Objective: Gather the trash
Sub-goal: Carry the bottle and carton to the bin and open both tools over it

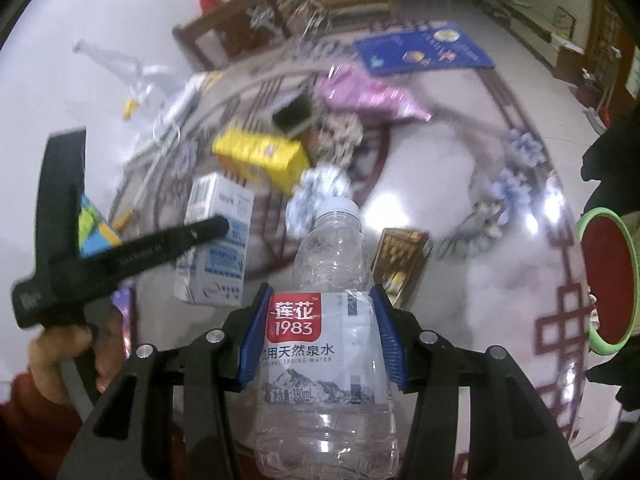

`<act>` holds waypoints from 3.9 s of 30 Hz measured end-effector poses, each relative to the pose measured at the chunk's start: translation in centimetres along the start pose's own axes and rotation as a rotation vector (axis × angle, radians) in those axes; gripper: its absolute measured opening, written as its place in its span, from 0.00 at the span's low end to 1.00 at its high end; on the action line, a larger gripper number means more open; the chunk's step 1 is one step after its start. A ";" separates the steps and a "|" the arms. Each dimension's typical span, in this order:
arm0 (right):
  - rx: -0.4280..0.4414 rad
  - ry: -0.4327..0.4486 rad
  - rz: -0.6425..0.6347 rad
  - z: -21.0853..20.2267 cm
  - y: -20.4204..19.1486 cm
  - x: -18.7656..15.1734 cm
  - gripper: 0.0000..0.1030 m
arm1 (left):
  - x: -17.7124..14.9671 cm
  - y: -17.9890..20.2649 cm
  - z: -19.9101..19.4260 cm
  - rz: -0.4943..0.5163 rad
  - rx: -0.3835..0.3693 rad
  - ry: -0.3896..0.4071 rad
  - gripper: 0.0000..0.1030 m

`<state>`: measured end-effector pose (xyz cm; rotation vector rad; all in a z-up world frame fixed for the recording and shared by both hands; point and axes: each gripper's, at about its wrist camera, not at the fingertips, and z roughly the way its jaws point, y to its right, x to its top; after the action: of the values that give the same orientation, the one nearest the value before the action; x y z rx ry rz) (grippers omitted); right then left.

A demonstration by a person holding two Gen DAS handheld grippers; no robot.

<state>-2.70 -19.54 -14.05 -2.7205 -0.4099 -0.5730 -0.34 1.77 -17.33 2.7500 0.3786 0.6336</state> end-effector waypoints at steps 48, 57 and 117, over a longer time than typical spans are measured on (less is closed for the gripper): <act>-0.047 0.156 0.222 -7.0 12.0 0.2 0.47 | 0.5 13.2 1.8 0.168 -0.086 0.019 0.37; -0.037 0.143 0.235 -6.6 13.5 0.3 0.47 | 0.8 14.2 2.4 0.176 -0.071 0.011 0.37; -0.180 0.231 0.489 -13.6 36.8 -3.0 0.47 | -0.6 35.4 11.4 0.388 -0.137 -0.083 0.37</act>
<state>2.63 -58.48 -13.05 -2.7259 0.3726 -0.7943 10.95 -33.59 -15.40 2.7218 -0.2166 0.6048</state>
